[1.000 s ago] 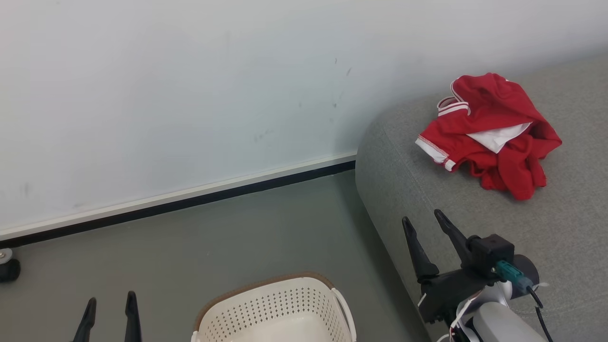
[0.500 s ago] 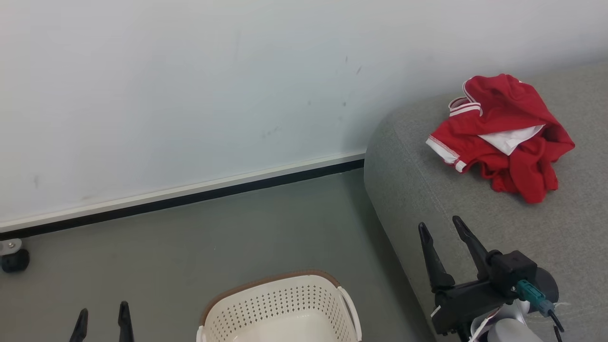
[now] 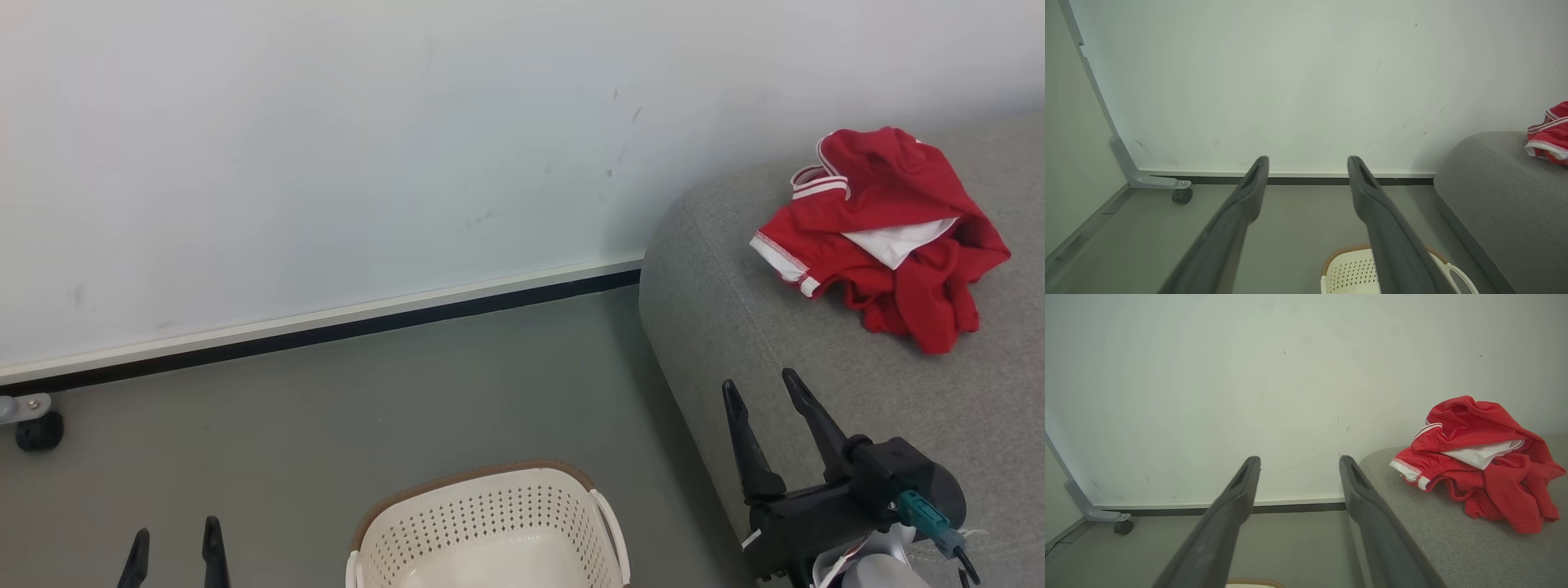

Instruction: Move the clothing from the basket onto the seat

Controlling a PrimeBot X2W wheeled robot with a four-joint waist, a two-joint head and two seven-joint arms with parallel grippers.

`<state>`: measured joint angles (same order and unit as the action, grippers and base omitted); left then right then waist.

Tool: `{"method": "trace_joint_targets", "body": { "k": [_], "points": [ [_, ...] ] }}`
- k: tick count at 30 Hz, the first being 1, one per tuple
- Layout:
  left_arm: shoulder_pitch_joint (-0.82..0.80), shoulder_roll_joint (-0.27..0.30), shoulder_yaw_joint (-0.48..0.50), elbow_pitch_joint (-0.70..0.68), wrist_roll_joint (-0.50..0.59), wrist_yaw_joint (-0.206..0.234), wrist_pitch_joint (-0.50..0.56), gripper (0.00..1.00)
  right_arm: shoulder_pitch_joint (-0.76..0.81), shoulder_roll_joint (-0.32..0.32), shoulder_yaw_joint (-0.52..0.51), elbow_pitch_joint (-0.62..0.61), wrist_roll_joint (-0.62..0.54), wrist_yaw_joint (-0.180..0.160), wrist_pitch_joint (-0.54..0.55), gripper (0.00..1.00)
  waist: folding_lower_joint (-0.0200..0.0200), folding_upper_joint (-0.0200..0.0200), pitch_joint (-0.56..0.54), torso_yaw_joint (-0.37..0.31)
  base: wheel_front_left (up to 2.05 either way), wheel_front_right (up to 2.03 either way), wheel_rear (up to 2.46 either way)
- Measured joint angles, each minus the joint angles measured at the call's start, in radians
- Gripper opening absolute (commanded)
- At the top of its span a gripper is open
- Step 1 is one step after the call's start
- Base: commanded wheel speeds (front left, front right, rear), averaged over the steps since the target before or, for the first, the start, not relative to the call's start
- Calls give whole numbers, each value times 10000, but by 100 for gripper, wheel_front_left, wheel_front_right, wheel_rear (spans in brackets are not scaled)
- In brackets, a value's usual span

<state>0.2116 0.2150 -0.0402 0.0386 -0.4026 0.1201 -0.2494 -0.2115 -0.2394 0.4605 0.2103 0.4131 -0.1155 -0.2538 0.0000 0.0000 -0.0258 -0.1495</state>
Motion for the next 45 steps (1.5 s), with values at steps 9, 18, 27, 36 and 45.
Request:
{"method": "trace_joint_targets", "body": {
  "k": [9,18,27,36,45],
  "points": [
    [-1,-46,-8,-119,272,6,-2,100,185,-4,-192,-180,-182,-4,-2,100,0,0,13,152,0,0,0],
    [1,-44,-23,-169,462,31,-2,100,233,6,-272,-326,-268,-77,-2,100,0,0,28,266,0,0,0],
    [3,-48,-10,-190,522,31,0,100,397,42,-366,-364,-343,-77,-2,100,-1,0,52,304,0,0,0],
    [19,-441,-105,472,387,-17,102,0,1059,270,-274,282,-240,-61,146,0,0,0,61,314,0,0,0],
    [-38,-566,15,654,-844,-247,487,0,1034,420,-897,313,988,198,510,0,0,1,84,451,0,0,0]
  ]
}}
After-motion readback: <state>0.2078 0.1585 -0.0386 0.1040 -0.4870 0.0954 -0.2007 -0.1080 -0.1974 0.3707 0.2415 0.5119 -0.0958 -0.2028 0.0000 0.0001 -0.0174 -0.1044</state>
